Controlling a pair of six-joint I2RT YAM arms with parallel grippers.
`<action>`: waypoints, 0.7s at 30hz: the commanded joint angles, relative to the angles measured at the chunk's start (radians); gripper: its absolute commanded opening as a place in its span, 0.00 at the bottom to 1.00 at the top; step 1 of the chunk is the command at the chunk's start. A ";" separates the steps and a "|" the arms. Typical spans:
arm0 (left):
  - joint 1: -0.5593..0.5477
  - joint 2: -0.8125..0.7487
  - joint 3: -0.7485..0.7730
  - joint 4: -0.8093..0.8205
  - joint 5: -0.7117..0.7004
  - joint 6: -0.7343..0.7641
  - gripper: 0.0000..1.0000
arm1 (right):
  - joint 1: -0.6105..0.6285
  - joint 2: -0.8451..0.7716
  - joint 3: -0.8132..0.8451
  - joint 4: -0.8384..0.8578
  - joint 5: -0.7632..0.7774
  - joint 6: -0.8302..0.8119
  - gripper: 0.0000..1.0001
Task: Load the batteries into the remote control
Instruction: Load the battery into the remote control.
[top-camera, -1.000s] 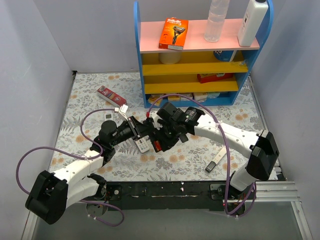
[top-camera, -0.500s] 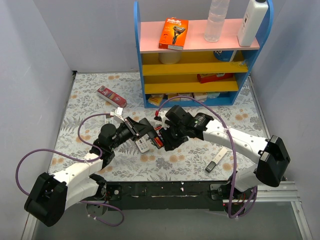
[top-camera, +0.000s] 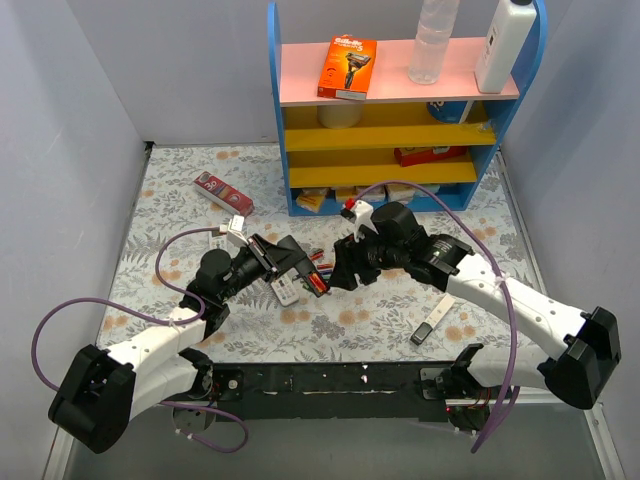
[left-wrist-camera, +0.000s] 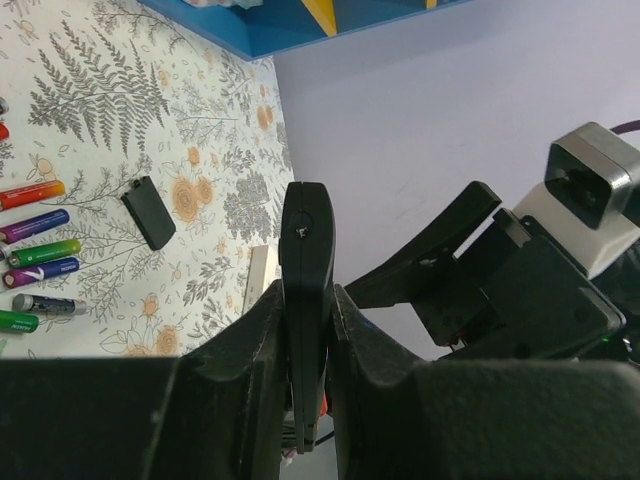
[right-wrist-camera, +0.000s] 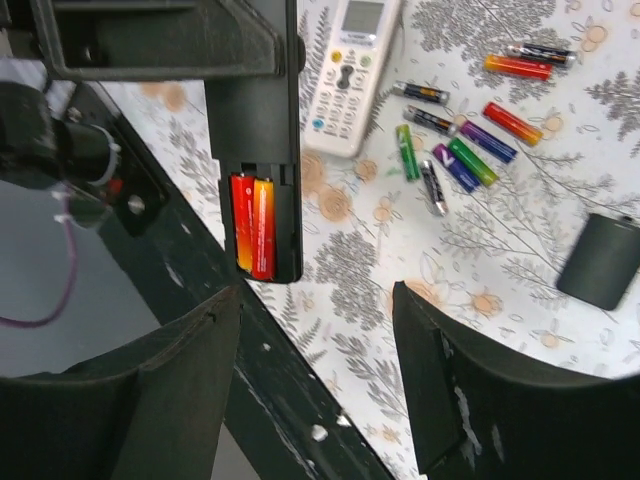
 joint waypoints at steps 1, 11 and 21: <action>-0.003 -0.019 -0.001 0.084 0.039 0.005 0.00 | -0.033 -0.037 -0.079 0.193 -0.132 0.114 0.70; -0.003 -0.007 0.011 0.176 0.099 -0.013 0.00 | -0.048 -0.036 -0.203 0.420 -0.226 0.263 0.69; -0.003 0.005 0.014 0.227 0.113 -0.050 0.00 | -0.059 -0.024 -0.291 0.575 -0.292 0.340 0.46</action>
